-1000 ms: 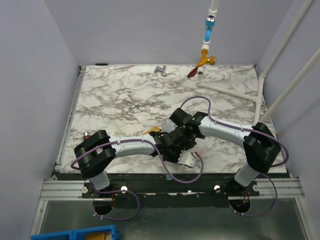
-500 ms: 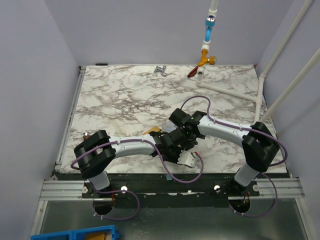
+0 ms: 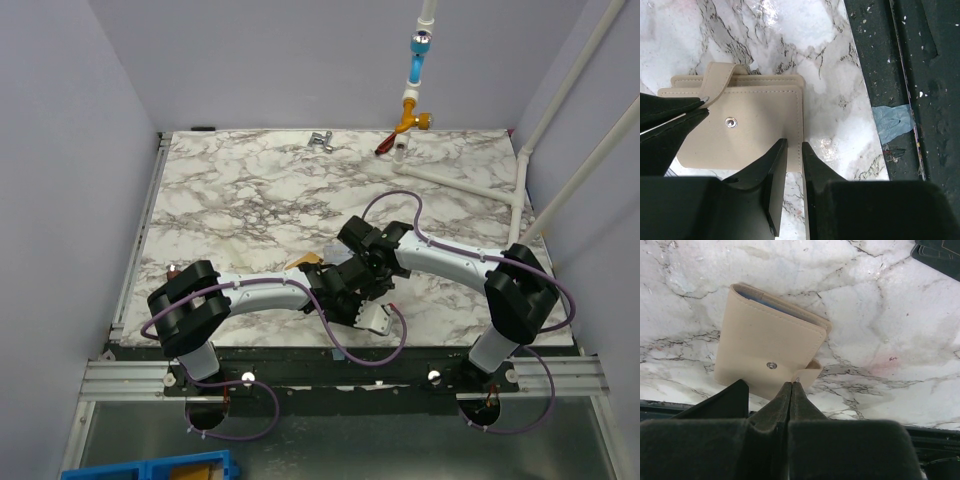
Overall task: Put the credit cards into the card holder
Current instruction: Close the card holder at the center of the board.
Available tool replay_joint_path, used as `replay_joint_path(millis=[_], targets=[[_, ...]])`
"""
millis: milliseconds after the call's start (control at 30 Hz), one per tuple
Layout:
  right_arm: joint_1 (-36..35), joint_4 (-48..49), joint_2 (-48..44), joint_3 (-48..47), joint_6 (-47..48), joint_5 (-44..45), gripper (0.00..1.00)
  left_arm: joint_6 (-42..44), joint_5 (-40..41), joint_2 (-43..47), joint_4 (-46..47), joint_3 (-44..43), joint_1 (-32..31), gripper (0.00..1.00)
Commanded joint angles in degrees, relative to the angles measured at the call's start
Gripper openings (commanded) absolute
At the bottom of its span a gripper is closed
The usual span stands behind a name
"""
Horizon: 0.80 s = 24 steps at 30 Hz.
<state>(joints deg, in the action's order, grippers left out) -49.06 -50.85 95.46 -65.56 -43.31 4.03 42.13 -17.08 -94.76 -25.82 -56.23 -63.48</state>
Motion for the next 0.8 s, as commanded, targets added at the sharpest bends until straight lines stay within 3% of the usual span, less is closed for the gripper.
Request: replay_joint_path(millis=[0,500,767], targets=[[-1.77,4.51,-0.45,-0.28,-3.43,-0.23,0.01,0.06,0.71,0.1,-0.78,-0.81,0.14,0.19],[-1.75,10.5,4.14,1.46,-1.91,-6.45,0.01,0.1,-0.02,-0.2,-0.98,-0.9,0.11,0.18],[-1.74,9.87,5.28,1.58,-1.42,-5.68,0.01,-0.03,-0.17,-0.04,-1.07,-0.86,0.11,0.17]])
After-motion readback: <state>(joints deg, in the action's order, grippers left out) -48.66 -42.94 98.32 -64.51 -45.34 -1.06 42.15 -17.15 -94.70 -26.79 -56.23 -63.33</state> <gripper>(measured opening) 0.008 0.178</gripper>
